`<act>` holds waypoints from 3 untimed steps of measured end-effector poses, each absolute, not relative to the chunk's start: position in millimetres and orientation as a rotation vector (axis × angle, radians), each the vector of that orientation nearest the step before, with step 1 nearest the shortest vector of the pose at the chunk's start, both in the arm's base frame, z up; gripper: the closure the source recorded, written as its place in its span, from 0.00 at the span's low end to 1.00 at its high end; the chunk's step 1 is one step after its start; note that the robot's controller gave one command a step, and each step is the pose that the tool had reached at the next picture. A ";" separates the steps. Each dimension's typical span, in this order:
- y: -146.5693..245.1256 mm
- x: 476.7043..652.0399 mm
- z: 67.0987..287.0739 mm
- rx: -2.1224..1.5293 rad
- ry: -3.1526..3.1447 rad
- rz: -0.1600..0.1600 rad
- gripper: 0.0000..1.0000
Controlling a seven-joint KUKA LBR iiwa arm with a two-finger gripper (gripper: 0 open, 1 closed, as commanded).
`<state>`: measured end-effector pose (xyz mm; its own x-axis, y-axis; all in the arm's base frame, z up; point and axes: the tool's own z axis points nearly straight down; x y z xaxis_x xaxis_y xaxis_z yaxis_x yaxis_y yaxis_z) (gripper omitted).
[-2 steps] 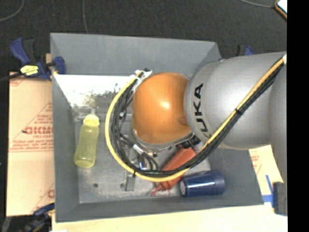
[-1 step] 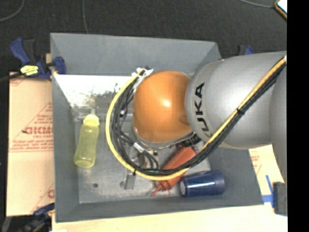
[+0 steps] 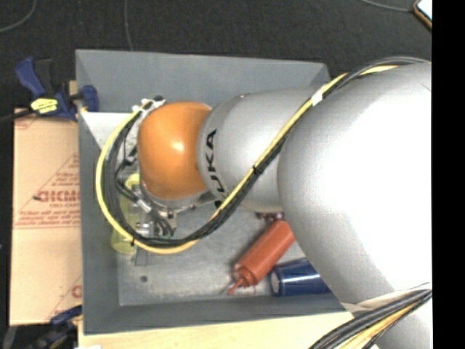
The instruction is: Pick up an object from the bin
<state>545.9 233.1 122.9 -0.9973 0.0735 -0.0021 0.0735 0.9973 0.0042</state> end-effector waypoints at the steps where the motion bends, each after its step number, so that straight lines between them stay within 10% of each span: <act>1: 231.1 604.5 122.2 0.134 3.125 0.010 0.00; 2: 218.7 643.4 129.1 -0.644 3.066 0.006 0.00; 3: 233.3 653.9 80.1 0.329 3.096 0.028 0.00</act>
Offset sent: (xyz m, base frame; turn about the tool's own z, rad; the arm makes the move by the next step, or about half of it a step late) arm 0.0948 -0.0126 0.0041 -0.4906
